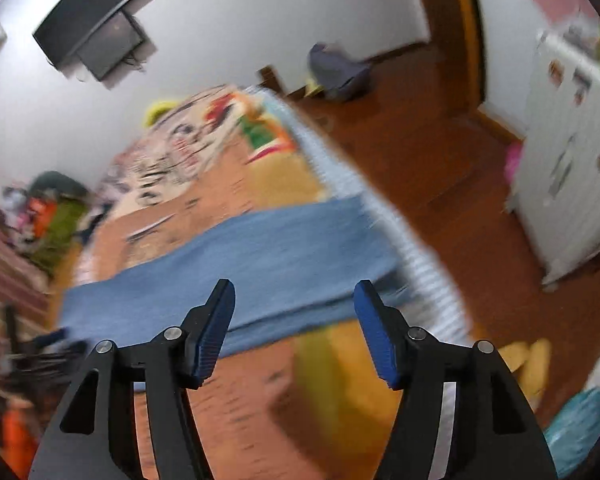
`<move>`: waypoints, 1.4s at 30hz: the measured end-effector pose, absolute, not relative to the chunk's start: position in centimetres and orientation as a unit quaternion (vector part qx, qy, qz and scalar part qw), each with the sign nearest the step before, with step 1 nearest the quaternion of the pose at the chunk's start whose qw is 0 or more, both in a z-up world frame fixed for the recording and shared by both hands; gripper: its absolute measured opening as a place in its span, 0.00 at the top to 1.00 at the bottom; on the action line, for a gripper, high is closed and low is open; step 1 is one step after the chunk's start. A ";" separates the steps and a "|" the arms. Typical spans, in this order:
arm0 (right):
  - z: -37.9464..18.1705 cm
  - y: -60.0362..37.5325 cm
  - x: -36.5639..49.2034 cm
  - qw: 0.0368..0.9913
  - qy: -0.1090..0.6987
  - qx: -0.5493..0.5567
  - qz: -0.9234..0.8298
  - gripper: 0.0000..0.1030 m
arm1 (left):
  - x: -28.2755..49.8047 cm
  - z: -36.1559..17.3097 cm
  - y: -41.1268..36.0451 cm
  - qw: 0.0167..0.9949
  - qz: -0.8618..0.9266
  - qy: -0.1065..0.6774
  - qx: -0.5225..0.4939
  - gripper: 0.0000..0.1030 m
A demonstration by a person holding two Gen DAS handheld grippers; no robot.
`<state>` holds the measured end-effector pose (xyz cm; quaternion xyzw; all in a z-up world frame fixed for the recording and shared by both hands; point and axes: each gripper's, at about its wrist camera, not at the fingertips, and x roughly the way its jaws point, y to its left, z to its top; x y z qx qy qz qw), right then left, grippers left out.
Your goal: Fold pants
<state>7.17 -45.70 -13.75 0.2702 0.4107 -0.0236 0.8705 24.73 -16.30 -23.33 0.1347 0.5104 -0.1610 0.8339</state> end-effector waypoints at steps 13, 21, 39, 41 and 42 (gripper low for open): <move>-18.9 -44.6 10.3 0.833 0.422 0.358 -0.003 0.35 | 24.6 -23.9 -19.7 0.827 -0.174 0.510 0.162 0.00; -19.9 -48.4 12.0 0.826 0.390 0.400 -0.080 0.45 | 24.7 -23.7 -19.5 0.828 -0.179 0.511 0.146 0.00; -8.3 -43.8 12.9 0.929 0.269 0.253 -0.024 0.94 | 25.0 -17.5 -12.8 0.865 -0.162 0.474 0.032 0.00; -6.4 -41.5 13.0 0.940 0.251 0.233 0.005 0.94 | 24.6 -16.3 -11.6 0.873 -0.158 0.461 0.024 0.00; -5.6 -40.4 13.2 0.944 0.244 0.223 0.020 0.94 | 24.4 -15.7 -11.0 0.877 -0.156 0.454 0.021 0.00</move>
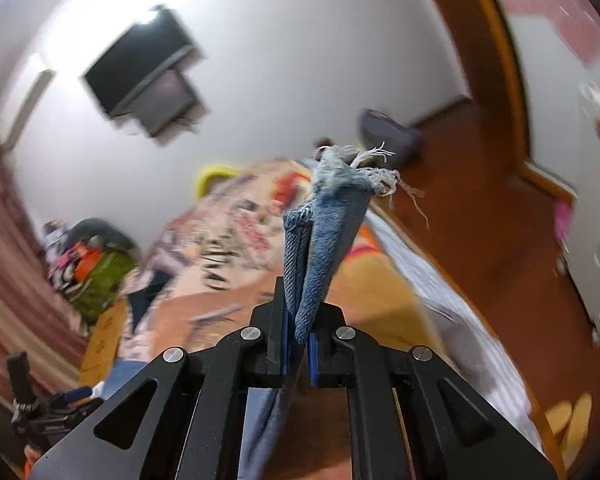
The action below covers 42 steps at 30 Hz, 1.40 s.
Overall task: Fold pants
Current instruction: 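Lift the frayed hem with the right gripper and fold it toward the left gripper, then release the hem onto the jeans and open the right gripper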
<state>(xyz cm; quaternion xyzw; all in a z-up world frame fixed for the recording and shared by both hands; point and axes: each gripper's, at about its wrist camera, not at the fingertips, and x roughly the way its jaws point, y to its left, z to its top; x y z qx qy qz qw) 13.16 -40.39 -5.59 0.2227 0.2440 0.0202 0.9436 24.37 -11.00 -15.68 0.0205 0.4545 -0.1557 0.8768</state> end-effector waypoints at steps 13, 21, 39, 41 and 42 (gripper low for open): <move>-4.5 -24.9 16.4 0.939 0.261 0.106 0.196 0.94 | 21.0 -10.6 -4.4 0.903 -0.147 0.404 -0.016 0.00; -10.6 -17.0 17.3 0.895 0.355 0.038 0.266 0.94 | 19.3 -10.1 -1.6 0.914 -0.115 0.390 -0.005 0.00; -13.5 -14.2 14.2 0.853 0.425 0.010 0.303 0.57 | 18.8 -10.9 -0.7 0.909 -0.109 0.402 -0.006 0.00; -12.2 -15.7 14.4 0.871 0.402 0.018 0.284 0.55 | 19.4 -10.8 -1.2 0.908 -0.110 0.404 -0.005 0.00; -11.6 -16.6 14.7 0.878 0.393 0.025 0.273 0.54 | 19.6 -10.8 -1.4 0.908 -0.112 0.404 -0.004 0.00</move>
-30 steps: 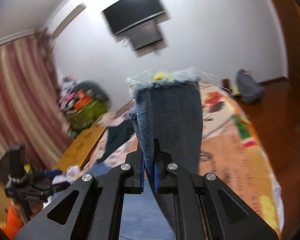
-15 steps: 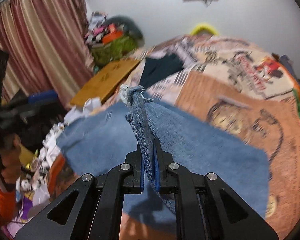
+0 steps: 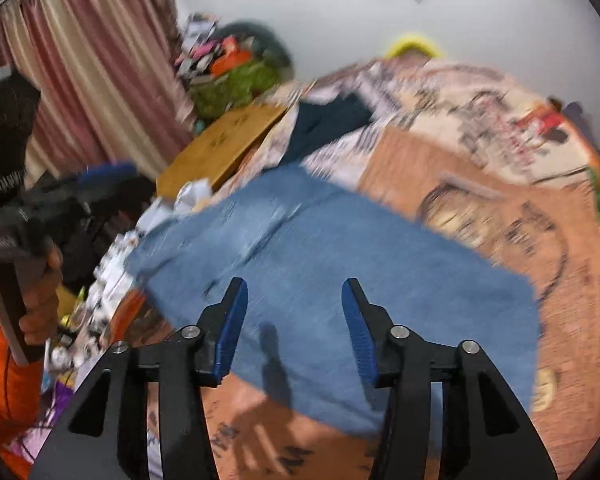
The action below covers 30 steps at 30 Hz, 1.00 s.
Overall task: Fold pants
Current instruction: 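Release the hem onto the jeans and open the right gripper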
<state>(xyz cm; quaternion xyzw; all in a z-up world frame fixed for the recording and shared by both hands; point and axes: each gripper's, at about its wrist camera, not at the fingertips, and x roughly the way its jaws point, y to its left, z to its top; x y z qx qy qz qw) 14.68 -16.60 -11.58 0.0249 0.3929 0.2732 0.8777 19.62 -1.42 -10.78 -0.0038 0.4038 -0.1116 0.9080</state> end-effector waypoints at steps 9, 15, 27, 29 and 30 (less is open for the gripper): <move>-8.9 -22.2 17.2 0.910 0.356 0.043 0.211 0.49 | 23.2 -10.7 -5.9 0.903 -0.146 0.404 0.017 0.00; -12.1 -24.1 19.8 0.896 0.396 0.070 0.191 0.48 | 26.5 -13.9 -9.5 0.876 -0.169 0.451 0.039 0.00; -20.3 -24.2 20.6 0.834 0.514 0.048 0.194 0.46 | 28.8 -23.4 -10.9 0.817 -0.181 0.541 0.082 0.00; -20.3 -24.6 19.7 0.832 0.514 0.054 0.199 0.45 | 28.3 -23.3 -10.6 0.820 -0.179 0.537 0.083 0.00; -20.4 -24.8 19.2 0.831 0.515 0.056 0.201 0.44 | 27.9 -23.1 -10.5 0.823 -0.177 0.533 0.087 0.00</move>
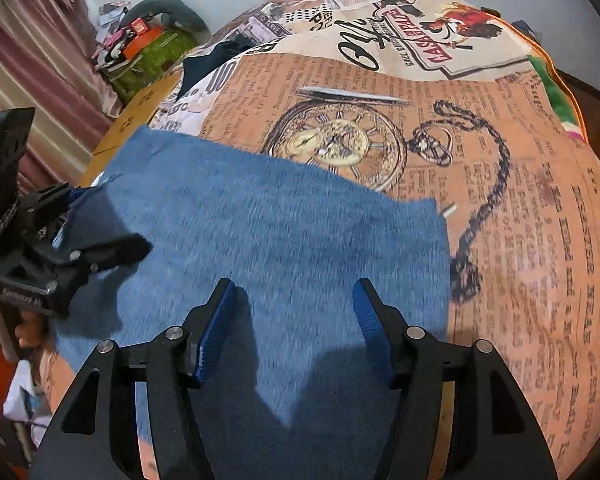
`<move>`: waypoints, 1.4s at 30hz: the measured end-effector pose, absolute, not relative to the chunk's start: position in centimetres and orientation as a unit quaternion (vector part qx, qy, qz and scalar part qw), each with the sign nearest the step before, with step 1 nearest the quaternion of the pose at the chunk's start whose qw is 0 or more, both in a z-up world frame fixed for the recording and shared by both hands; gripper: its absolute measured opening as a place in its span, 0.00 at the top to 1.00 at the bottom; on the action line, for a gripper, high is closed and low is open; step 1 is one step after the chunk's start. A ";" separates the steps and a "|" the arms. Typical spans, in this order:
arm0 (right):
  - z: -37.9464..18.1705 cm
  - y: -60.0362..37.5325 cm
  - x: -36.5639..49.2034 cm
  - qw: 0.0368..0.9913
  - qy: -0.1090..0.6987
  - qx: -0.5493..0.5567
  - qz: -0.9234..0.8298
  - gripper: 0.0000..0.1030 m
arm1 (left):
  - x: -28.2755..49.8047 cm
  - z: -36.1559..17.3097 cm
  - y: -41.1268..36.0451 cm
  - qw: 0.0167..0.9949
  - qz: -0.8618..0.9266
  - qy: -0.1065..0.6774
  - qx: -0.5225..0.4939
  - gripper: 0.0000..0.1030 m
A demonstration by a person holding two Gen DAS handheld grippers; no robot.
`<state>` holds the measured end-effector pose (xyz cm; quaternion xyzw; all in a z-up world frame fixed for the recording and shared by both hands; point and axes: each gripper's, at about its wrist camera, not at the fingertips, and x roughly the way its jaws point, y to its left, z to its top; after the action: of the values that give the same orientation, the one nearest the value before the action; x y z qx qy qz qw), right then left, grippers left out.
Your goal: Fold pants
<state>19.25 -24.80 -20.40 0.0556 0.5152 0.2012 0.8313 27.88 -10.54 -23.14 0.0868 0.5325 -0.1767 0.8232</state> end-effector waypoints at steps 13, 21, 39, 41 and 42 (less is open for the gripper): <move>-20.4 -25.4 14.4 0.852 0.492 0.027 0.179 0.42 | 22.5 -22.0 -8.8 0.844 -0.144 0.504 0.111 0.00; -19.7 -25.1 13.7 0.857 0.489 0.022 0.161 0.43 | 20.6 -21.2 -7.6 0.855 -0.118 0.494 0.108 0.00; -13.0 -18.7 14.8 0.886 0.408 -0.006 0.221 0.39 | 17.1 -13.7 4.6 0.912 -0.010 0.411 -0.001 0.00; -12.5 -16.8 15.2 0.885 0.399 -0.016 0.239 0.39 | 16.8 -13.4 7.0 0.911 0.006 0.411 -0.027 0.00; -12.4 -16.1 15.3 0.884 0.397 -0.019 0.244 0.38 | 16.5 -13.4 8.3 0.910 0.015 0.413 -0.037 0.00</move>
<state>15.32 -16.14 -12.43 -0.0190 0.3972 0.2443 0.8844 16.52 8.28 -13.40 -0.0371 0.4128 0.0149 0.9099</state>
